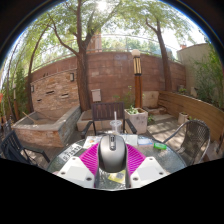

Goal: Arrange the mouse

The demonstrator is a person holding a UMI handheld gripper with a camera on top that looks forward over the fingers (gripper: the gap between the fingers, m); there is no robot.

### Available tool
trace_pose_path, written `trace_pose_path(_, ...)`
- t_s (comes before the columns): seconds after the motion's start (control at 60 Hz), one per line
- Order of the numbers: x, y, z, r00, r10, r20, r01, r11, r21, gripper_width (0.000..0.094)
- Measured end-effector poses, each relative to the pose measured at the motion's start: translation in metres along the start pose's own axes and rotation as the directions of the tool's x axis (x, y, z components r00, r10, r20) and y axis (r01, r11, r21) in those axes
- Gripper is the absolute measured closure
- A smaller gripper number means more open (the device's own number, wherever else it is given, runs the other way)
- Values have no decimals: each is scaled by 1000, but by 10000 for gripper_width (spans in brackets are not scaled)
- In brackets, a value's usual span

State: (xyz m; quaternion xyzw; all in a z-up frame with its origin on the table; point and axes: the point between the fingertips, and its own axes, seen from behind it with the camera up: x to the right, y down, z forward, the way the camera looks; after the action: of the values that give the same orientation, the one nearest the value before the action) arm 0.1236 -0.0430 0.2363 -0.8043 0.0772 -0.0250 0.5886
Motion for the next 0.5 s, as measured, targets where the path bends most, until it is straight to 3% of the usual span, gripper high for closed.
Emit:
trace_pose_path(0.05, -54, 32, 9, 998, 5, 69, -1, 998, -58, 585)
trace_pose_path(0.117, -117, 113, 19, 991, 9, 134, 13, 986, -165, 580)
trace_pose_path(0.183, -150, 170, 36, 988, 2, 155, 43, 958, -282, 585)
trace_pose_path(0.233, -162, 200, 45, 988, -6, 154, 57, 944, -326, 575)
trace_pose_path(0.333, -185, 244, 51, 983, -24, 183, 93, 920, -380, 451)
trace_pose_path(0.4, -183, 246, 50, 984, -39, 173, 107, 909, -403, 381)
trace_pose_path(0.483, -187, 241, 37, 981, -68, 181, 136, 908, -395, 64)
trace_pose_path(0.5, -188, 237, 33, 981, -72, 180, 139, 909, -394, 75)
